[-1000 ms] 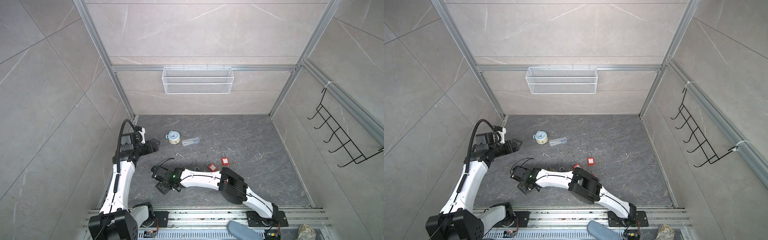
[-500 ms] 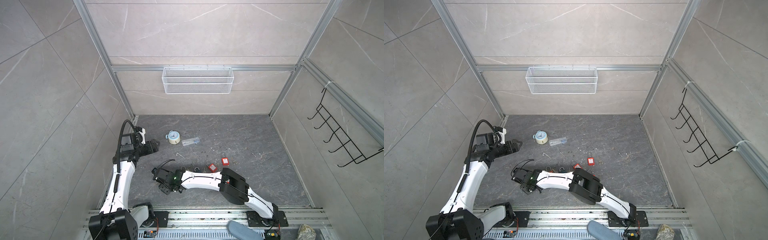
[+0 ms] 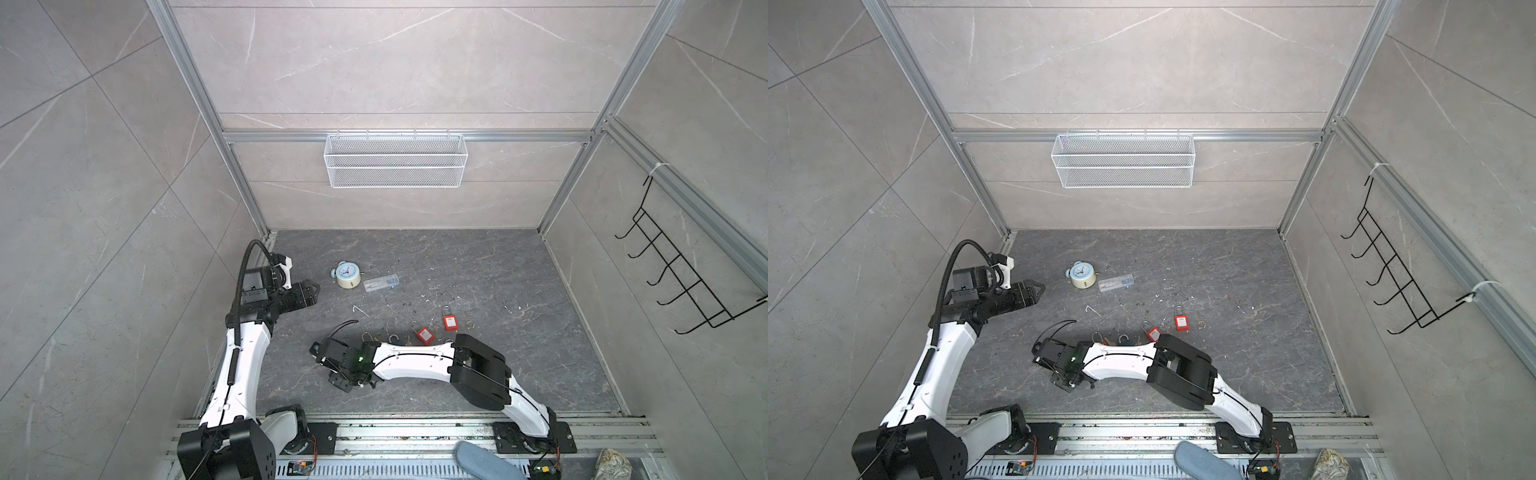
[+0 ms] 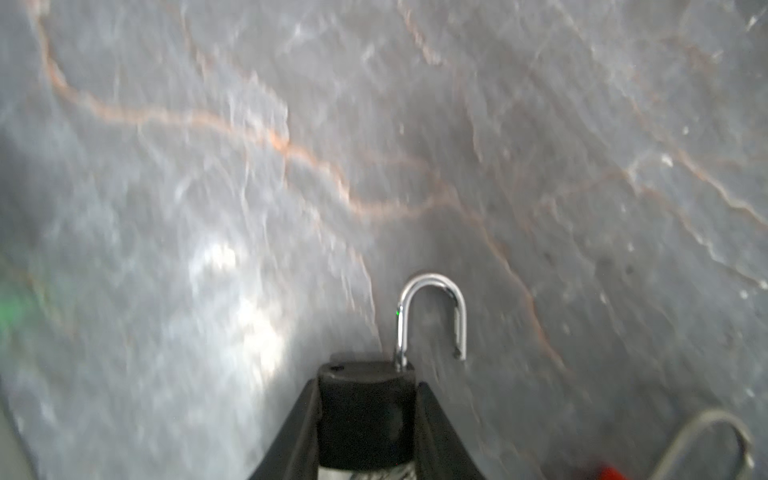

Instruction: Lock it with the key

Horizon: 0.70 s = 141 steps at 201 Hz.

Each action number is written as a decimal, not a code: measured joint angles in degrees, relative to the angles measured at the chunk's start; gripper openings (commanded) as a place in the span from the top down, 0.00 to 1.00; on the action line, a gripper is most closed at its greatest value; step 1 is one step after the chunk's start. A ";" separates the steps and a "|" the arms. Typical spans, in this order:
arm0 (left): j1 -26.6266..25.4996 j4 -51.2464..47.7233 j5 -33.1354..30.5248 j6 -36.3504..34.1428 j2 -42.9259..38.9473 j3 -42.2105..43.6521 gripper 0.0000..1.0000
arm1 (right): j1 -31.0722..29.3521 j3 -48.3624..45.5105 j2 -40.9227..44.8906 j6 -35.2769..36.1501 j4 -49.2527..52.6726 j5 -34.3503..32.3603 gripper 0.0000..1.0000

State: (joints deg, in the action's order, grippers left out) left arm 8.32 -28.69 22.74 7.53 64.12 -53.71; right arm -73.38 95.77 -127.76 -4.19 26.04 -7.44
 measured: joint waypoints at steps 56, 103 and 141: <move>-0.02 5.64 8.39 -4.07 -1.73 4.37 0.28 | 10.38 -12.61 17.40 9.27 -4.63 10.93 0.78; -1.29 13.25 19.56 -12.22 -5.22 10.43 0.34 | 20.76 -17.77 27.87 19.04 -6.62 23.12 0.78; -8.79 14.19 26.03 -26.62 -8.90 13.27 0.47 | 27.02 -20.31 31.34 27.21 -3.93 32.96 0.78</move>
State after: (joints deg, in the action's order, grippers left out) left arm -0.47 -14.50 48.77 -19.09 55.22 -40.45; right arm -46.37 75.46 -96.42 23.03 22.11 25.52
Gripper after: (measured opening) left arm 0.559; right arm 0.345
